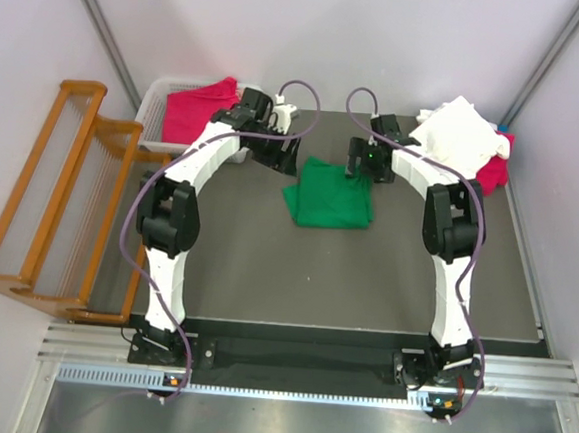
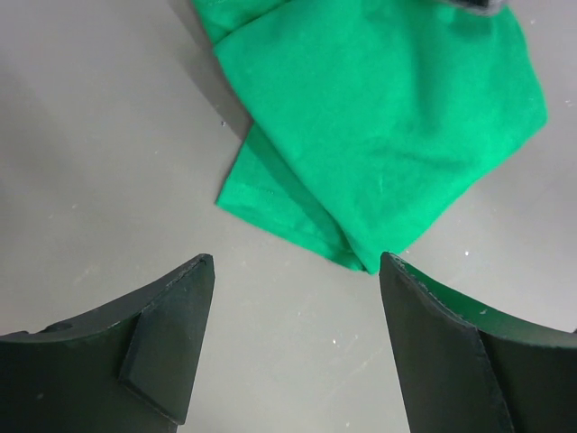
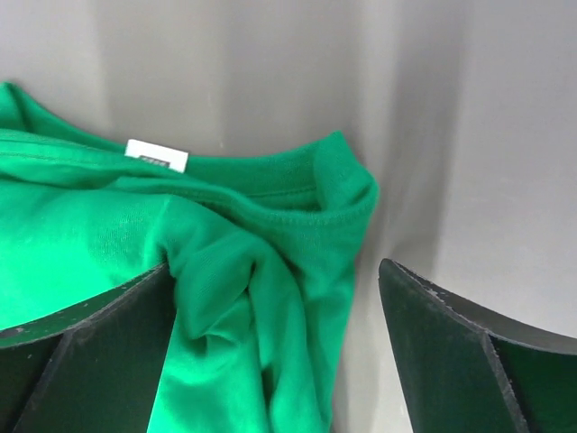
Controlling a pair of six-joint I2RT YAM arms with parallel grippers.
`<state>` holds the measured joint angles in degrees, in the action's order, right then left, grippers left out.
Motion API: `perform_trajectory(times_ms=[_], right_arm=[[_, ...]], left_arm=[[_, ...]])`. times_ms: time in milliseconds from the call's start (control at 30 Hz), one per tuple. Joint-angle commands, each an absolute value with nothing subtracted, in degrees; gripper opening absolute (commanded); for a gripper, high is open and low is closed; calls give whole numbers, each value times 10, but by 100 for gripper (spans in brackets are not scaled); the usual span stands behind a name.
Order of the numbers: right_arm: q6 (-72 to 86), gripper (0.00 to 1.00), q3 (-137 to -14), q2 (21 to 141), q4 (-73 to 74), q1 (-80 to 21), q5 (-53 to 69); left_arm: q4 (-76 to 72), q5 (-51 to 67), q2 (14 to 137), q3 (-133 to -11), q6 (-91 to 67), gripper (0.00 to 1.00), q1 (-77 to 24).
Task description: Fold and stack the t-shirts
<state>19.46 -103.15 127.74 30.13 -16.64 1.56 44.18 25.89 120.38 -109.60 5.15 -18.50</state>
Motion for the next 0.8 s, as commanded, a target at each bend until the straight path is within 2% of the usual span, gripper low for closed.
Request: perform_trajectory(times_ms=[0, 300, 433, 533, 567, 633, 667, 733, 767], right_arm=[[189, 87, -1056, 1309, 269, -154, 51], [181, 84, -1081, 1327, 267, -149, 68], [181, 76, -1085, 1334, 264, -148, 80], [185, 63, -1074, 1336, 257, -148, 91], [186, 48, -1070, 1335, 254, -149, 95], [190, 28, -1053, 1330, 245, -148, 95], [192, 11, -1049, 1327, 242, -148, 95], [193, 0, -1038, 1321, 240, -148, 98], [194, 0, -1035, 1316, 238, -149, 100]], left_arm=[[445, 286, 1128, -1084, 40, 78, -168], [457, 314, 1047, -1009, 54, 78, -131], [461, 316, 1029, -984, 56, 78, -120], [463, 316, 1019, -967, 58, 78, -111], [464, 315, 1014, -963, 60, 78, -105], [469, 316, 1010, -956, 62, 78, -98], [471, 320, 1006, -955, 63, 78, -90], [479, 322, 1004, -956, 65, 78, -77], [481, 323, 1003, -955, 67, 78, -72]])
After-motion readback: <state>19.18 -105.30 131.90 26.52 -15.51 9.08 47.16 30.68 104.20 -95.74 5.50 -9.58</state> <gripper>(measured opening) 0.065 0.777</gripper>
